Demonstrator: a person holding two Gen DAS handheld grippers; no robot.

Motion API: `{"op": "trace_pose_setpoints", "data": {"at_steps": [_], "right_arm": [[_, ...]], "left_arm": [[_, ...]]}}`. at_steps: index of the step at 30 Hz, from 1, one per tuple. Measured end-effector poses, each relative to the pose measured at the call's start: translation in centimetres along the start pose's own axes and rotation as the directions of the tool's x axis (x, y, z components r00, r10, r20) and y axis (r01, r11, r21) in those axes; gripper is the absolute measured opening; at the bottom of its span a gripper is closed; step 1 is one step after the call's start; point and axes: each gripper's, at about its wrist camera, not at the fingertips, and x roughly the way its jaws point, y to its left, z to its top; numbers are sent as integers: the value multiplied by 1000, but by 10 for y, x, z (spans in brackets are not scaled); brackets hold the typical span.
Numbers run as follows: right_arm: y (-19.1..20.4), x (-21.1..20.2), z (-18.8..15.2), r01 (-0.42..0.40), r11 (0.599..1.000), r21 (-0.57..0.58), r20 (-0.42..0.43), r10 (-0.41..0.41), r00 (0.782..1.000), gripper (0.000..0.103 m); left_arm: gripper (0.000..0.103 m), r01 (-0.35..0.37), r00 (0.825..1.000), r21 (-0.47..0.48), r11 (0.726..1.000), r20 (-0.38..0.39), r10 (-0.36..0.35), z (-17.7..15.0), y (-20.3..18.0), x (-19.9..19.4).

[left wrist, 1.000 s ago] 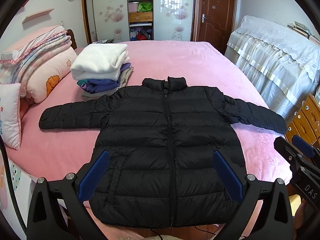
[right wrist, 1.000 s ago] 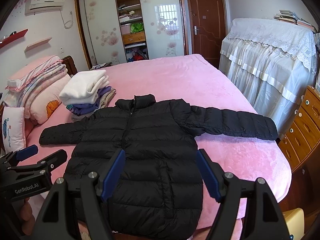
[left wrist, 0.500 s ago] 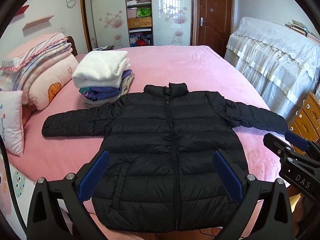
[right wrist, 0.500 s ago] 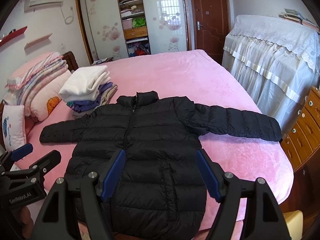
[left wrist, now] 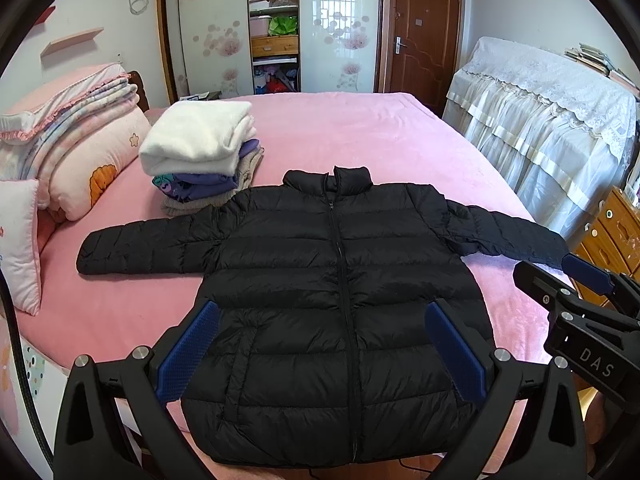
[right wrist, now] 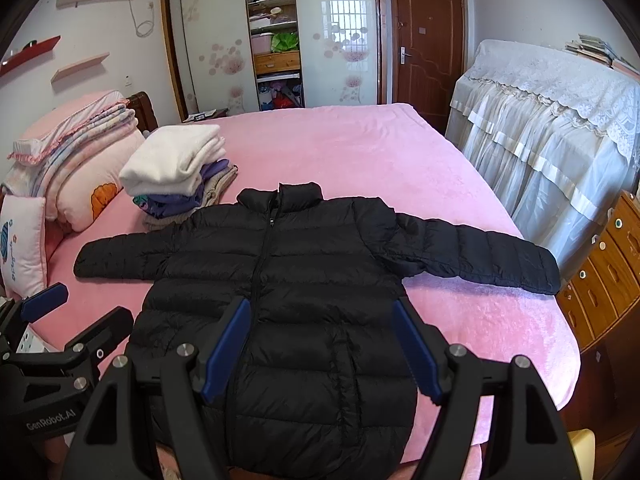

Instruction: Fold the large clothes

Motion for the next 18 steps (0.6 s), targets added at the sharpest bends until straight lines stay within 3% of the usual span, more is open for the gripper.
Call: {"op": "trace_pose_setpoints", "data": {"at_steps": [18], "right_arm": [[9,1,-2,11,1000,-2,10,-11,1000,74]], "left_arm": [[102,-8,1000,3,1000,1,8,1,2,3]]}}
